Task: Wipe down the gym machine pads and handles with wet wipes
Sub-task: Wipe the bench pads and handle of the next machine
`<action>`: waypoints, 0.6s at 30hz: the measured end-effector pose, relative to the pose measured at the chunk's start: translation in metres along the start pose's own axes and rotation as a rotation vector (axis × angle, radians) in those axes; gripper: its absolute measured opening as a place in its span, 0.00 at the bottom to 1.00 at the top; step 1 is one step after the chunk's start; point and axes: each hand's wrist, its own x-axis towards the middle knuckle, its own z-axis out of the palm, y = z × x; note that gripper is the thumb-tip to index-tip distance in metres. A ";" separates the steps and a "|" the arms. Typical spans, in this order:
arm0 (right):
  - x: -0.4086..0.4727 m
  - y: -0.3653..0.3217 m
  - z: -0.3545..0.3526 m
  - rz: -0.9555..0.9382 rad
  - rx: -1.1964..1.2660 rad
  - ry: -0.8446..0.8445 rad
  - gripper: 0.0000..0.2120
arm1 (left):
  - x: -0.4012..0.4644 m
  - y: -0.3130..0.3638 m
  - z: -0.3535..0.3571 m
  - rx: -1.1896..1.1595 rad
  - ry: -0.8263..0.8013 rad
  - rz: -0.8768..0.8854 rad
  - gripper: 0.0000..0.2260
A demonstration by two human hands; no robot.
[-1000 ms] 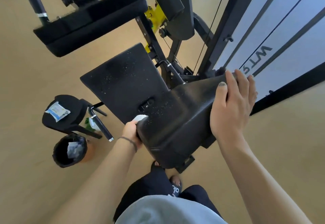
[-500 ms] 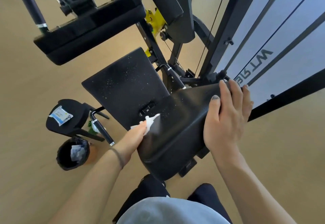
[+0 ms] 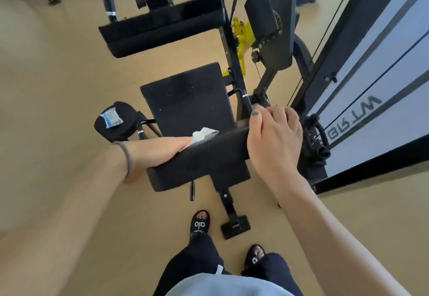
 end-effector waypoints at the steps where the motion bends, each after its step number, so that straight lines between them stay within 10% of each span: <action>1: 0.000 0.002 -0.001 -0.012 0.021 -0.026 0.26 | 0.003 0.005 0.003 0.092 -0.051 0.066 0.13; 4: 0.002 0.007 -0.004 -0.005 0.151 -0.040 0.25 | 0.007 0.033 0.015 0.215 -0.133 0.223 0.18; 13: 0.009 0.015 -0.005 0.056 0.350 -0.046 0.25 | 0.104 0.044 0.002 0.234 -0.232 -0.118 0.23; 18: 0.032 0.023 -0.016 0.410 0.834 -0.117 0.27 | 0.108 0.063 0.038 0.275 -0.189 0.259 0.16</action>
